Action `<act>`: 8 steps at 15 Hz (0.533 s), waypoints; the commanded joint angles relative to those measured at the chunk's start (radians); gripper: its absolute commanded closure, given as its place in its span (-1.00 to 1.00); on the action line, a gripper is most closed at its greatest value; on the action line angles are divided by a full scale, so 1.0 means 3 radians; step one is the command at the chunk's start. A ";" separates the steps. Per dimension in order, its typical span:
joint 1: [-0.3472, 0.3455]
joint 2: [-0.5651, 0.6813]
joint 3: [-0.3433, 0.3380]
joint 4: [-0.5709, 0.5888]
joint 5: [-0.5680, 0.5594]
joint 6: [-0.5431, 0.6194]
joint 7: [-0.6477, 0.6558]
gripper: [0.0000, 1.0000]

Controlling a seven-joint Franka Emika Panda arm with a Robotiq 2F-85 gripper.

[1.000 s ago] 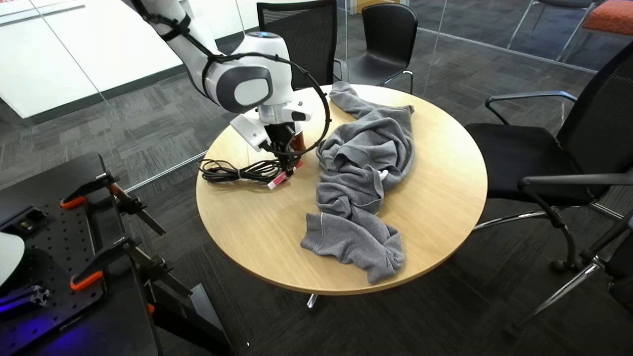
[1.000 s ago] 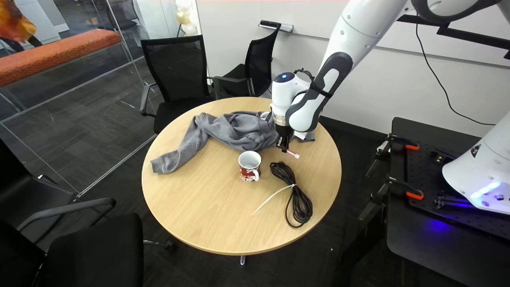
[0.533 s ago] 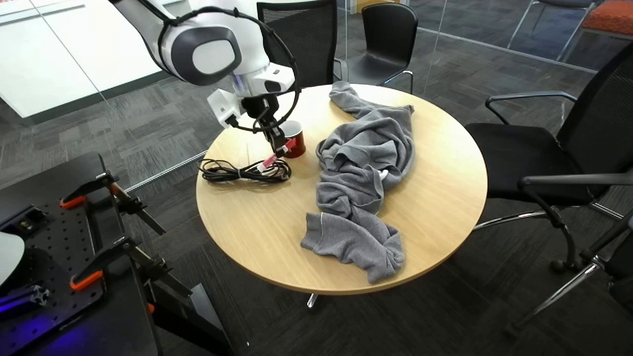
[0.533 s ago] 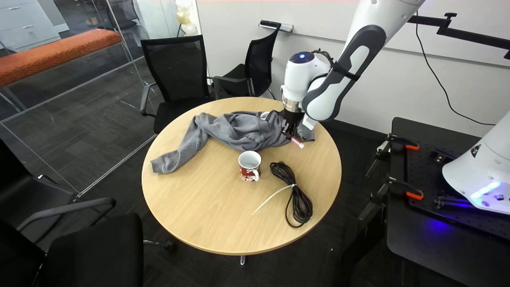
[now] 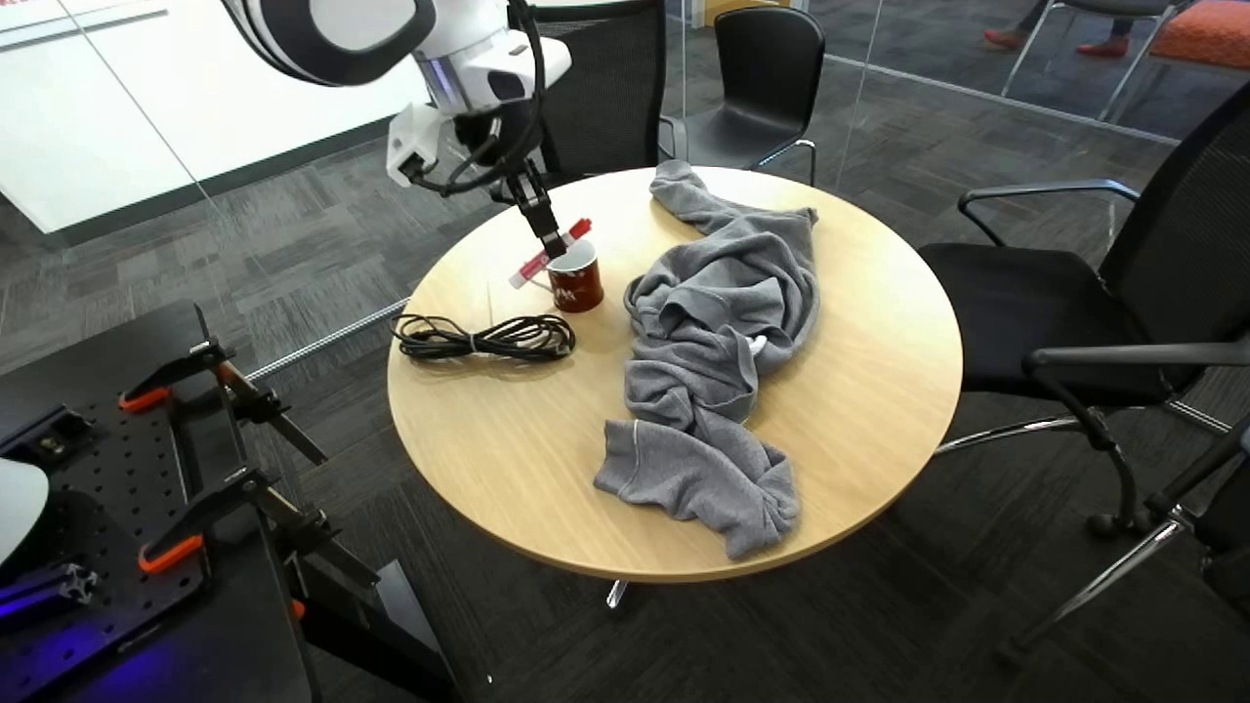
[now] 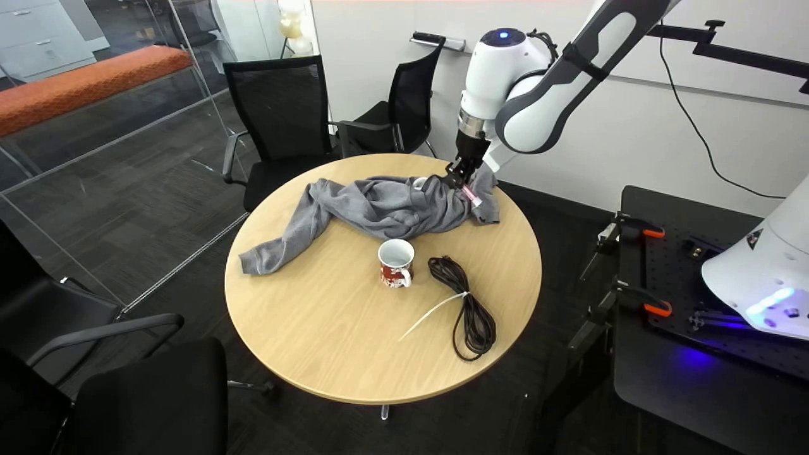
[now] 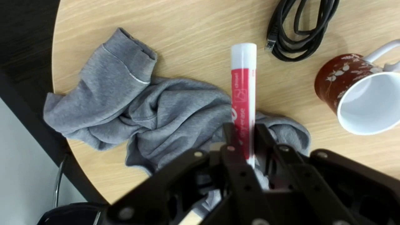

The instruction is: Put the orange marker in the mug

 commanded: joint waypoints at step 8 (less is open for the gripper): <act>-0.0097 -0.0677 0.0045 0.0093 -0.0759 -0.0966 0.0360 0.90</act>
